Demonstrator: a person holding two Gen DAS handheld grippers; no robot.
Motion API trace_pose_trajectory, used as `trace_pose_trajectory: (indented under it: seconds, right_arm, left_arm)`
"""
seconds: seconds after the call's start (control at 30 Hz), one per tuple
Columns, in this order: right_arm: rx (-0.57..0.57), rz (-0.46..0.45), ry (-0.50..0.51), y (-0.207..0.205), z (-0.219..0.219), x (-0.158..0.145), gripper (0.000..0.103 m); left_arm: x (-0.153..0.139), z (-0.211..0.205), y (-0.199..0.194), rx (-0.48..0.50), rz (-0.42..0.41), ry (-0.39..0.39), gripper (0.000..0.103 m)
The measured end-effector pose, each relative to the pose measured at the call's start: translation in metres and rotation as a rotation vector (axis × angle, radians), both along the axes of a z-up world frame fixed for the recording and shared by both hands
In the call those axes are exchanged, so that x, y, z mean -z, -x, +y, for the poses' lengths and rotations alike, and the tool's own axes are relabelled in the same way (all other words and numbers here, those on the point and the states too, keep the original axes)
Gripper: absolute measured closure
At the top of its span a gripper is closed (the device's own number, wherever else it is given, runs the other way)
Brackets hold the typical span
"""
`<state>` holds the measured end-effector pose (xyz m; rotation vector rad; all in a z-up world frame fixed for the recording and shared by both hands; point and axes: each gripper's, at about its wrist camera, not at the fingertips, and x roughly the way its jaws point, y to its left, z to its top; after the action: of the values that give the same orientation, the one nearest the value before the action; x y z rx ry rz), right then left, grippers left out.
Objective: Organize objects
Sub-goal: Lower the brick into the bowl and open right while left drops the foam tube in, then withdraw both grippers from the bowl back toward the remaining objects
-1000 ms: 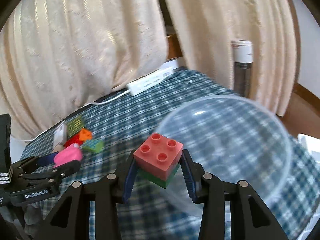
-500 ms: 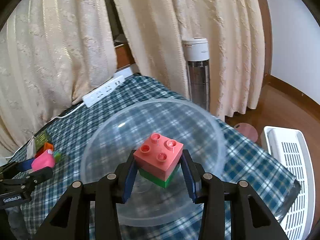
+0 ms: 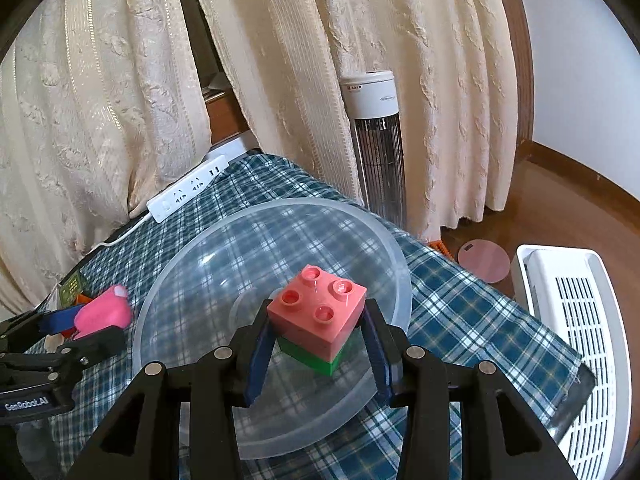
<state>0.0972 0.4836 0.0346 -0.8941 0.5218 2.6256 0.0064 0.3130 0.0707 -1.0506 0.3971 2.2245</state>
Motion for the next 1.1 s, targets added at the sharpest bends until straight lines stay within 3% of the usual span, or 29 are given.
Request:
trace_pose_trajectory:
  seconds: [0.3,0.37,0.43,1.1]
  right_arm:
    - [0.017,0.011,-0.007,0.002,0.003,-0.001,0.055]
    - [0.029,0.023,-0.004,0.000,0.004,-0.003,0.045]
    - [0.041,0.036,-0.001,-0.002,0.006,-0.005,0.041]
    - [0.012,0.026,0.001,0.001,-0.026,-0.011,0.038]
  left_arm:
    - [0.003,0.021,0.012,0.019,-0.024,0.006,0.023]
    - [0.002,0.020,0.011,0.019,-0.016,-0.002,0.021]
    - [0.002,0.018,0.012,0.017,-0.018,-0.012,0.020]
    - [0.005,-0.032,0.017,-0.068,-0.036,-0.015,0.020]
